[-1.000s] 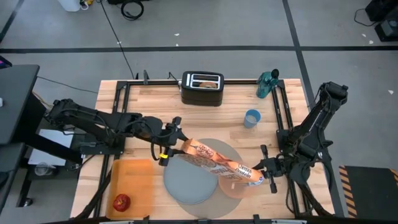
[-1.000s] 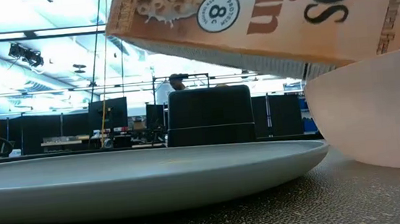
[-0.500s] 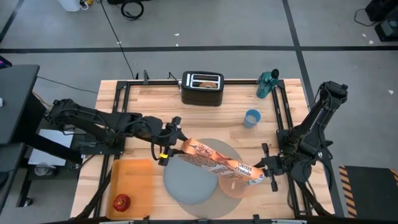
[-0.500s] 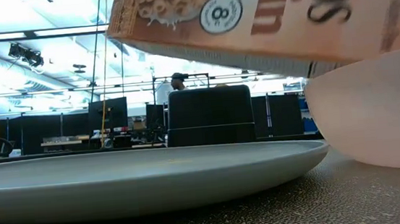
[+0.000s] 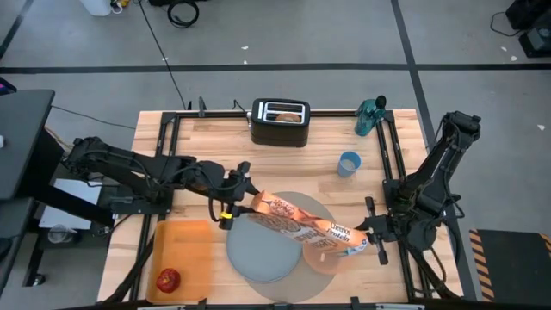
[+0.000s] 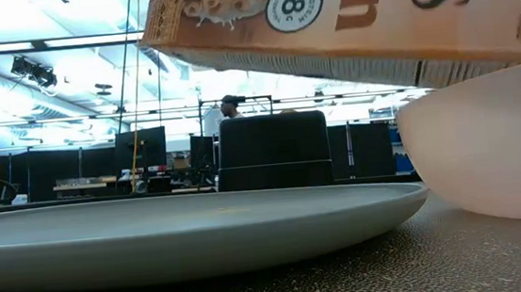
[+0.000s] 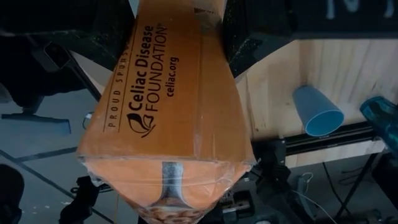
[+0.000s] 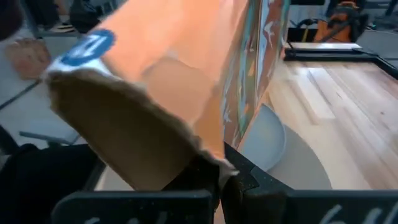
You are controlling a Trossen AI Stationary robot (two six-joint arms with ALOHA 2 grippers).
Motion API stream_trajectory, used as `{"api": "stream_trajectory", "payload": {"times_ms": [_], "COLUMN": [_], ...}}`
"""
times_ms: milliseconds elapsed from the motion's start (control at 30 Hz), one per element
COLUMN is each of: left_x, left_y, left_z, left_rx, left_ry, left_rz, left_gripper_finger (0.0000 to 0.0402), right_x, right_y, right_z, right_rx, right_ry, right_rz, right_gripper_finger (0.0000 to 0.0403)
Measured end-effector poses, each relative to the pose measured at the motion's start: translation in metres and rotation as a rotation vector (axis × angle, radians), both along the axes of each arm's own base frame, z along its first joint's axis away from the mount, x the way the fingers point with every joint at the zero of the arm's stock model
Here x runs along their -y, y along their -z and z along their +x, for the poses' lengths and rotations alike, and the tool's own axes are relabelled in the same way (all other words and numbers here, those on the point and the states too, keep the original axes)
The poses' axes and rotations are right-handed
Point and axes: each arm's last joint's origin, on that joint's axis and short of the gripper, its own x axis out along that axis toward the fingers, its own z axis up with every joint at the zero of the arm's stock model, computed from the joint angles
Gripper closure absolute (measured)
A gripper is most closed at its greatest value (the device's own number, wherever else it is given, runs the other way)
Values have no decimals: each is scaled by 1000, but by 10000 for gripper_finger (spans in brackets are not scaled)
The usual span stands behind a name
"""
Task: Arrange a breakfast setting
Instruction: Put cereal into the pink bowl
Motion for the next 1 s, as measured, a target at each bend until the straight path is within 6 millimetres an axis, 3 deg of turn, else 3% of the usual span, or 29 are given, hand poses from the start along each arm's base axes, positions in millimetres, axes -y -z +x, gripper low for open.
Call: {"api": "stream_trajectory", "payload": {"times_ms": [167,333,533,733,867,1000], "left_x": [0,0,4,4,6,5], "left_y": [1,-1,0,0,1,-1], "left_z": [1,0,-1,-1,-1,-1], "left_rx": [-9,5,-2,-1,-8,8], "left_ry": [-4,-3,10,10,17,18], "left_rz": [-5,-16,-8,-15,-10,-11], "left_gripper_finger": [210,210,210,210,210,210], "right_x": [7,1,3,-4,-3,-2], "right_y": [21,2,11,-7,6,-10], "right_z": [6,5,10,7,11,7], "right_rx": [-131,-76,-155,-81,-203,-145], "right_ry": [34,-6,-16,-23,-21,5], "right_rz": [104,56,114,44,88,50], "right_gripper_finger": [392,392,392,392,392,392]}}
